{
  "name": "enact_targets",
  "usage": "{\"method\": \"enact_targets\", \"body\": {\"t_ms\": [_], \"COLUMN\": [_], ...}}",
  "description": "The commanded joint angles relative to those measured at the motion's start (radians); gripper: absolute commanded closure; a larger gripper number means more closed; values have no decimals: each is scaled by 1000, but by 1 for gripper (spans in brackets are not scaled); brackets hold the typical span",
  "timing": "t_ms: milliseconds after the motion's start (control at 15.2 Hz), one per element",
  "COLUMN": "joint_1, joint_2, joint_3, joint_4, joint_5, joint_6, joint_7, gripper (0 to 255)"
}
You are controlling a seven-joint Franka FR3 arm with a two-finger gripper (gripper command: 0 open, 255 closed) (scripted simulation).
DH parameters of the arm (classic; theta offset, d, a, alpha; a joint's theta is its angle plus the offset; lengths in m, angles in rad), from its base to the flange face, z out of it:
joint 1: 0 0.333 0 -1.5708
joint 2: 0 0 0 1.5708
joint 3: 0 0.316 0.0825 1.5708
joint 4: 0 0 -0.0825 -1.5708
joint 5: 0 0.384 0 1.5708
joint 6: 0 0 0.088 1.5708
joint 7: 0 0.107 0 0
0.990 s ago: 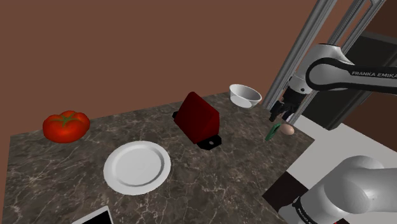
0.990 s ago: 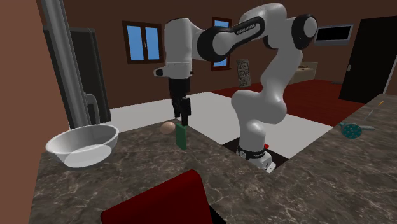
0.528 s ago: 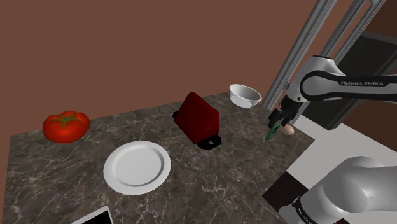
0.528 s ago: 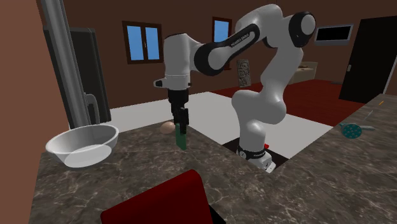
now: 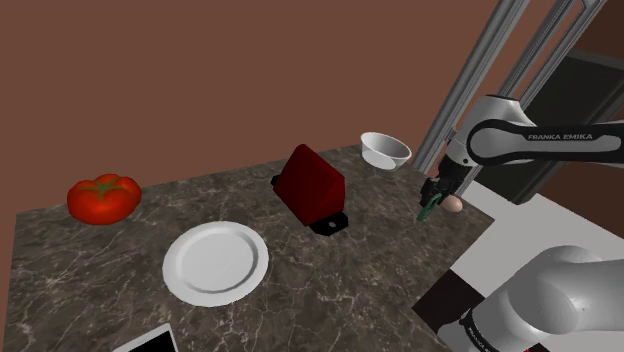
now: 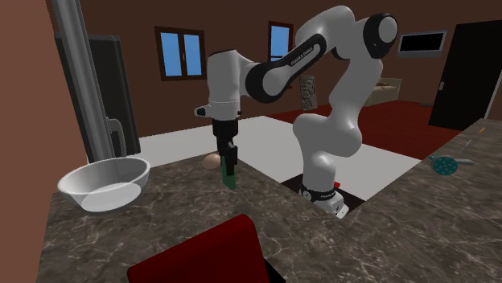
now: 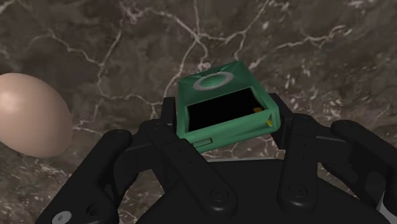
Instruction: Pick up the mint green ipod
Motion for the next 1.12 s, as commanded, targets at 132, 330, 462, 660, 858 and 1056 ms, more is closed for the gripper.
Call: {"method": "enact_targets", "body": {"t_ms": [132, 330, 462, 660, 858, 1056], "joint_1": [0, 1, 2, 3, 5, 7], "joint_2": [1, 1, -11, -28, -41, -51], "joint_3": [-1, 0, 4, 10, 16, 22], "joint_4": [-2, 1, 21, 52, 85, 120], "joint_5": [0, 1, 4, 9, 14, 19], "joint_6": [1, -2, -35, -82, -128, -173], "joint_7": [-1, 0, 0, -1, -1, -1], "gripper": [255, 255, 255, 255, 255, 255]}}
